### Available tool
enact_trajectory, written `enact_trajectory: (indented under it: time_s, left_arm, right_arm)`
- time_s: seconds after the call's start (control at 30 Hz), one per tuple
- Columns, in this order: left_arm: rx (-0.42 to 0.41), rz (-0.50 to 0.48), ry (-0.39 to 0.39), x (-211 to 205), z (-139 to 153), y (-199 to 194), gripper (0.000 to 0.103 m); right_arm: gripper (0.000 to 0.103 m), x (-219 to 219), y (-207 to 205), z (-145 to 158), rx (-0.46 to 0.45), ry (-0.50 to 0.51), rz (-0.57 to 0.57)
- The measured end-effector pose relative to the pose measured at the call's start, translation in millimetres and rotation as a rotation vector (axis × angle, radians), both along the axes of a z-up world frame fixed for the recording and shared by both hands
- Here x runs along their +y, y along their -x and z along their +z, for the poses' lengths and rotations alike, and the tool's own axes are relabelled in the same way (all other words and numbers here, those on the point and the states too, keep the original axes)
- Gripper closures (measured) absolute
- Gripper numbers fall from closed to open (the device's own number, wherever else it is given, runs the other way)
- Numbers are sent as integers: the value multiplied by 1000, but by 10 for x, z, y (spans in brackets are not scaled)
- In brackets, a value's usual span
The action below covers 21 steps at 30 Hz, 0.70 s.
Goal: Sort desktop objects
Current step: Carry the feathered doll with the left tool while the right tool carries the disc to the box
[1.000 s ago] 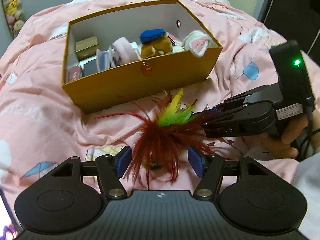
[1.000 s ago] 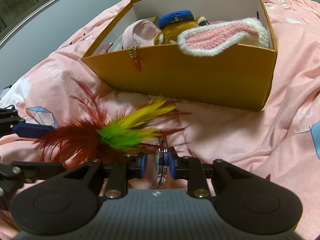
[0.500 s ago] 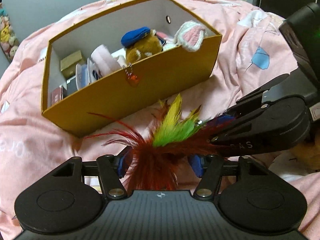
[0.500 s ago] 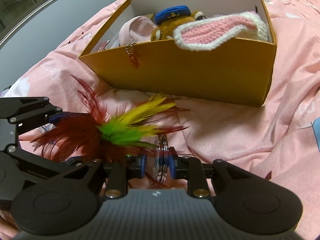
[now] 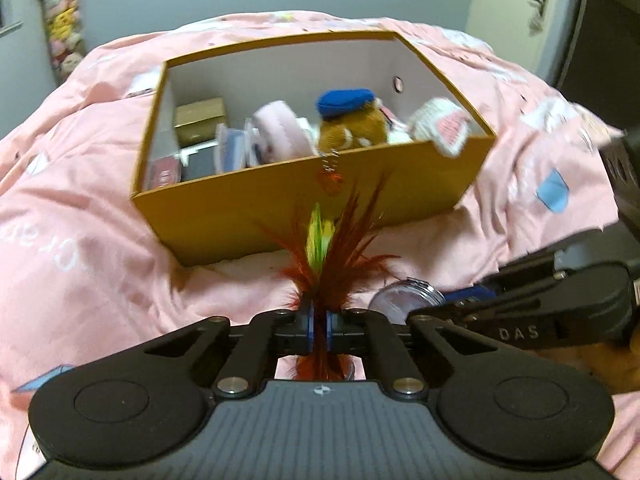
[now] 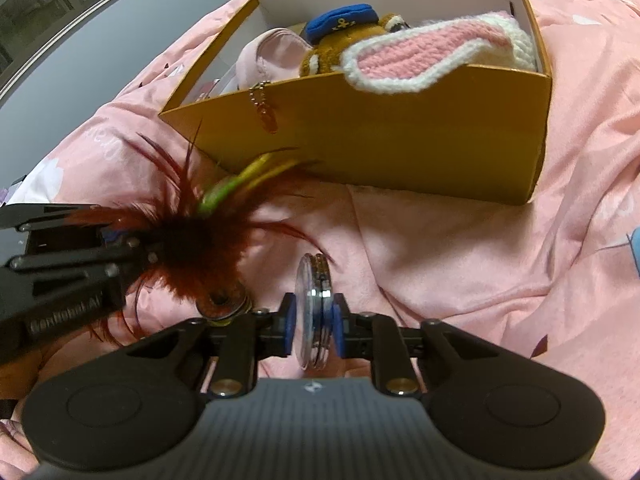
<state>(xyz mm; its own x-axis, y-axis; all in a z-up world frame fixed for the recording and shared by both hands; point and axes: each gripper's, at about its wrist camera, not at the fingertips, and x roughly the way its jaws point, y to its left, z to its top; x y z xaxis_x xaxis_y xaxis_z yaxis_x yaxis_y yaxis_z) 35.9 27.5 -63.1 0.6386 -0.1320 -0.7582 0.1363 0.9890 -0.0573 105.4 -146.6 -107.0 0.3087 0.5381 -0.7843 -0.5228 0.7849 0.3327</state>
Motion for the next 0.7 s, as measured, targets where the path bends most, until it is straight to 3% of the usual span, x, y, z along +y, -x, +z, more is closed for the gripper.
enact_trajectory:
  time_s: [0.33,0.7]
  left_arm:
    - [-58,59,65,73,292,110,101]
    - [-132,70,121,27,797,135,101]
  right_arm:
    - [88,27,77,228,-56,-29,34]
    - [88,-35,106,870,-193,-78,96]
